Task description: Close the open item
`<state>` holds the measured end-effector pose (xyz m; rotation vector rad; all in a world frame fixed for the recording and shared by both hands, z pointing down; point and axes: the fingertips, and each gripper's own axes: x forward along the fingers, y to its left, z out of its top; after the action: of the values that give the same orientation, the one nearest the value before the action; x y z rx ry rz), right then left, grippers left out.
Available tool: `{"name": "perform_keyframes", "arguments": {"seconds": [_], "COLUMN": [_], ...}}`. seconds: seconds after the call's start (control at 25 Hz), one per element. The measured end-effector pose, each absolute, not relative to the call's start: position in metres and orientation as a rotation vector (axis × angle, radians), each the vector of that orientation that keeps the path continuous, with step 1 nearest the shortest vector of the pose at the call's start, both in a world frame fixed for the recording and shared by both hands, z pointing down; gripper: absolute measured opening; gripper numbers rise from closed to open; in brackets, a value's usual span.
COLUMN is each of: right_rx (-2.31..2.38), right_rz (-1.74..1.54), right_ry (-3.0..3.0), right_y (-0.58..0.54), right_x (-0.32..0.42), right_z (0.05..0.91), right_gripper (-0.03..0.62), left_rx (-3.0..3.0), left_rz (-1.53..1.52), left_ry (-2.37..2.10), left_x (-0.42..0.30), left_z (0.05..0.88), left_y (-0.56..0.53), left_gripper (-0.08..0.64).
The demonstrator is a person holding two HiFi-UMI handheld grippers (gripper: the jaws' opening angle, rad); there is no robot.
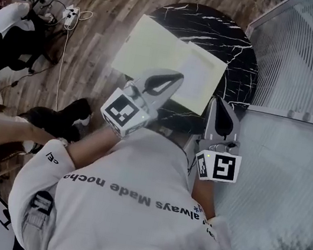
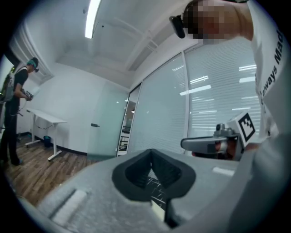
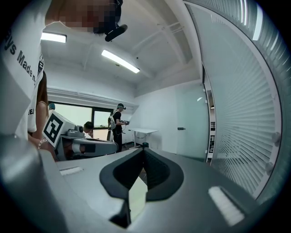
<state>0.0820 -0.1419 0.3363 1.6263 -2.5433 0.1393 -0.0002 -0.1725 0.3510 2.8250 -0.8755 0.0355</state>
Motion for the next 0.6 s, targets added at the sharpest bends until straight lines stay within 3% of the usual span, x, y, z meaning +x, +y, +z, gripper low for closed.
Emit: {"name": "perform_keyframes", "arguments": {"seconds": [0.12,0.6], "right_rx": [1.611,1.629], "right_rz": [0.159,0.147], "right_ry": [-2.548,-2.520], "right_y": [-0.151,-0.163], "right_x": [0.088,0.096], "right_z": [0.345,0.362], "right_gripper": [0.002,0.002], "left_rx": [2.788,2.501], "left_rz": [0.028,0.250], "left_ry": [-0.901,-1.054], "left_x": [-0.002,-0.062], "left_z": [0.370,0.532], "left_y": [-0.184,-0.204], "left_gripper": [0.064,0.098]}}
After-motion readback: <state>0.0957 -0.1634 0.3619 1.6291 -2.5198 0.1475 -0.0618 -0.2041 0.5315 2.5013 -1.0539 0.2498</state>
